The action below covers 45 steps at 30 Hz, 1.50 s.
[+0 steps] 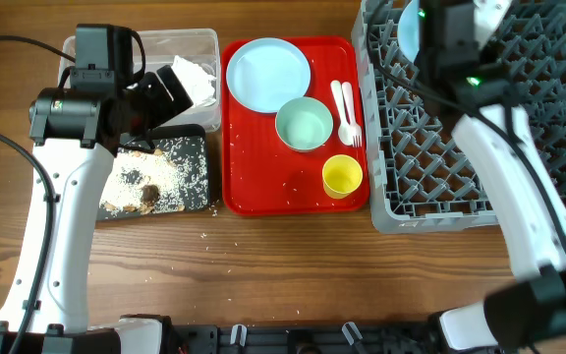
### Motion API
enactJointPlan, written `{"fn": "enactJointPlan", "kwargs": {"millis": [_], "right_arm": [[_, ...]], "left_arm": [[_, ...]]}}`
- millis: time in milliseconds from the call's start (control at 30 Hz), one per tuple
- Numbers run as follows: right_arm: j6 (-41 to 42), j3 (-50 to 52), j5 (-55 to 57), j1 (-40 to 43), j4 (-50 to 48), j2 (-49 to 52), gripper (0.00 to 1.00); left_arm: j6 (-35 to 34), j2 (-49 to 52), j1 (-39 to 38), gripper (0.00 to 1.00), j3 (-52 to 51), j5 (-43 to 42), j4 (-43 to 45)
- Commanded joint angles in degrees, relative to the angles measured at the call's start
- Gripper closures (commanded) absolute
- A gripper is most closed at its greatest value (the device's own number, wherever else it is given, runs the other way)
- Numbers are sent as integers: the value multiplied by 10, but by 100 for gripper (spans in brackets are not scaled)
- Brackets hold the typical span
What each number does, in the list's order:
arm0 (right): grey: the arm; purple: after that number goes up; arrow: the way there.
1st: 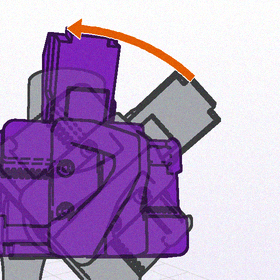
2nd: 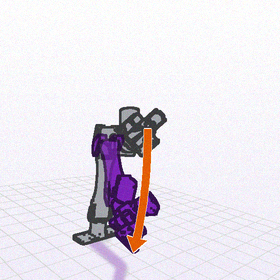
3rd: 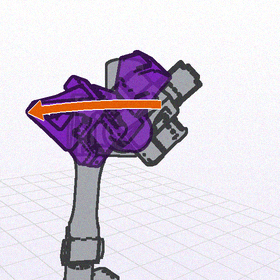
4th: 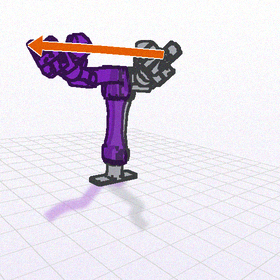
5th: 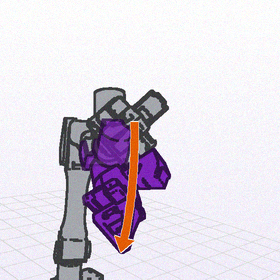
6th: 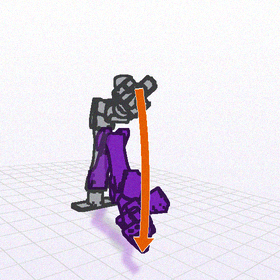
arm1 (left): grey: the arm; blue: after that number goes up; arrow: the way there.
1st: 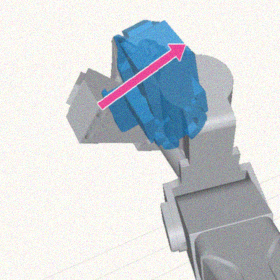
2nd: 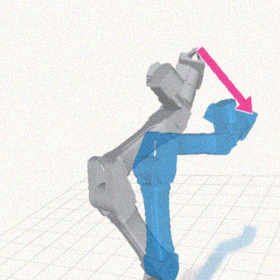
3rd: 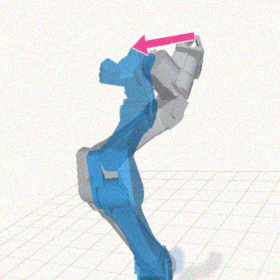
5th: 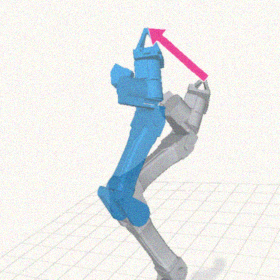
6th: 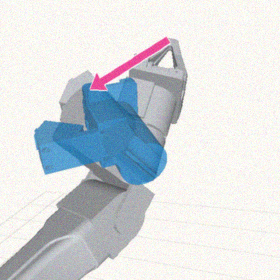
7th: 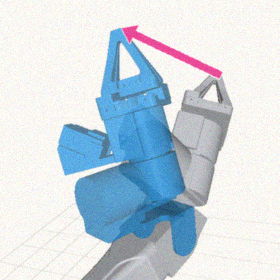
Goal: Sort waste into correct bins and load items into the dishwasher rack
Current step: 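Carry the bowl with the right gripper into the dish rack and release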
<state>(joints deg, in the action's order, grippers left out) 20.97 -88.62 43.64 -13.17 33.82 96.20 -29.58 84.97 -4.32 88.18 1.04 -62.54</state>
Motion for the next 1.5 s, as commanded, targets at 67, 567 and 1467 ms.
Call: {"fn": "enactJointPlan", "kwargs": {"millis": [67, 567, 1467], "right_arm": [[-174, -9, 138, -2, -151, 115, 96], [-598, -9, 213, -27, -548, 293, 96], [-687, -9, 268, -143, -561, 325, 55]], "left_arm": [[9, 1, 2, 0, 0, 5, 1], [9, 1, 2, 0, 0, 5, 1], [9, 1, 2, 0, 0, 5, 1]]}}
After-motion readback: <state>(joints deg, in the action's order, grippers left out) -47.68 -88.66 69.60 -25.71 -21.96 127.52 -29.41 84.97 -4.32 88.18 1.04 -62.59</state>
